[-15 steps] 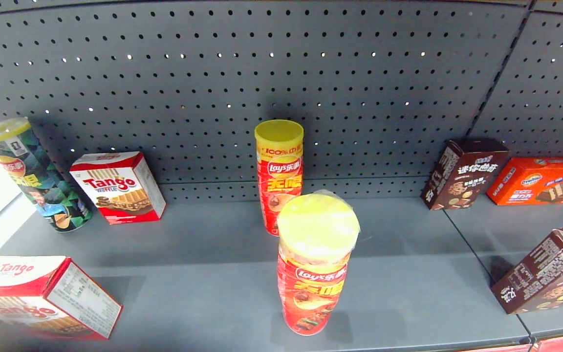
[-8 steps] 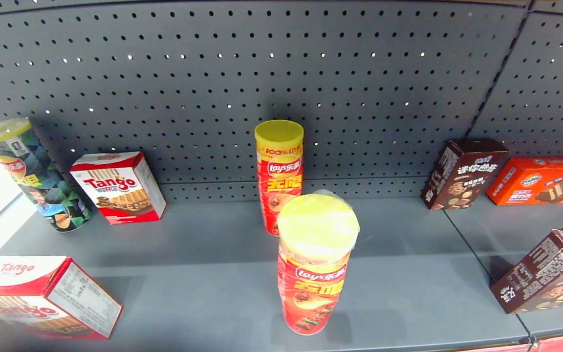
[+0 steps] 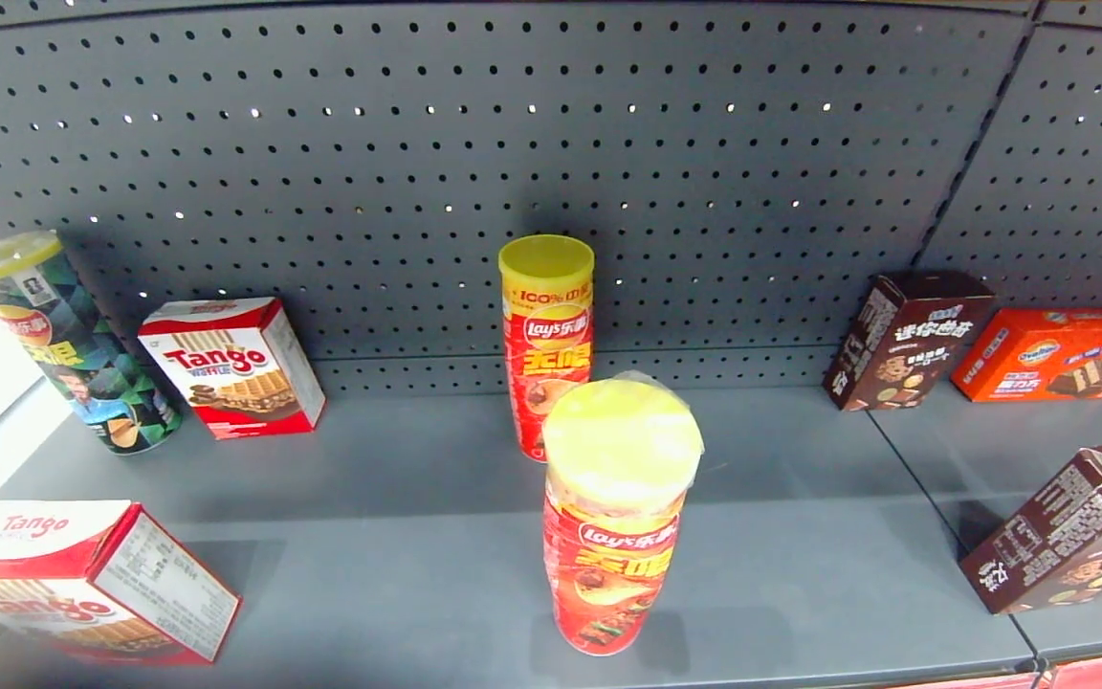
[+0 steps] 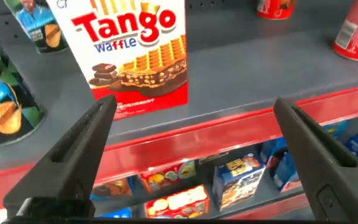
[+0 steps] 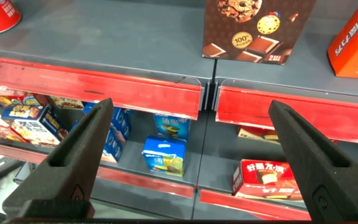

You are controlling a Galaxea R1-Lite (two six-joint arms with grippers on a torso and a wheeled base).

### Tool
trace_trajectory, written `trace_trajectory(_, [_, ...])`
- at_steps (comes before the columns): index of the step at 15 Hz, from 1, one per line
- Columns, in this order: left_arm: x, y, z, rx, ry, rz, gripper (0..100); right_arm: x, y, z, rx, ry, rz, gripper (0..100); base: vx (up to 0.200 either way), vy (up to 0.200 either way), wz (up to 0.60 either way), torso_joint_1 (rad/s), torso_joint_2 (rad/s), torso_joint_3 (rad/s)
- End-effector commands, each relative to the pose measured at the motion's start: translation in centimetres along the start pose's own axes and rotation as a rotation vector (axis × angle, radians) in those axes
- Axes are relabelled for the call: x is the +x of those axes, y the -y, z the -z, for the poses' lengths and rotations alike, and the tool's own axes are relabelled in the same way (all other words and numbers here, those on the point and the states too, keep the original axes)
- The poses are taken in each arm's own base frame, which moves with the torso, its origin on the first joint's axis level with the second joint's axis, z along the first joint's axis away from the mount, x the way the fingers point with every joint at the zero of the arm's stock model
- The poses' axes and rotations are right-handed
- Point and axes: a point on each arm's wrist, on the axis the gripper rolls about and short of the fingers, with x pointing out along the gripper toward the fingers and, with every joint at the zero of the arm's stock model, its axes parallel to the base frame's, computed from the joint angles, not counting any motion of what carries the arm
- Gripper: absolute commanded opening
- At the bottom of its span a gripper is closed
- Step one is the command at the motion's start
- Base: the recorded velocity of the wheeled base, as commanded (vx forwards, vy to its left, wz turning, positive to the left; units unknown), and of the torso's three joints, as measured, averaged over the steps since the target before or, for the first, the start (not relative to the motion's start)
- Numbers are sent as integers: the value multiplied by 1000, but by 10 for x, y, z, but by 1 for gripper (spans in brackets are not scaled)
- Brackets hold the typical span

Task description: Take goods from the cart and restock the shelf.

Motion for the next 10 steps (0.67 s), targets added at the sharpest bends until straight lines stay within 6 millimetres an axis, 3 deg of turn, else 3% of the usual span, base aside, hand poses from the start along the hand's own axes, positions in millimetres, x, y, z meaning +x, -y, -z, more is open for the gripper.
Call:
trace_trajectory(1, [0,-2,1,-18,-15,-90,100,0,0,0,0,-1,-1,100,0,0,0,0,0,0])
trace_trajectory(2, [-1,-5,8,-36,-95,-226,100,0,0,0,0,-1,-1,100,0,0,0,0,0,0])
trace_trajectory(10, [-1,-3,7,-47,-80,-161,100,0,0,0,0,-4,2,100,0,0,0,0,0,0])
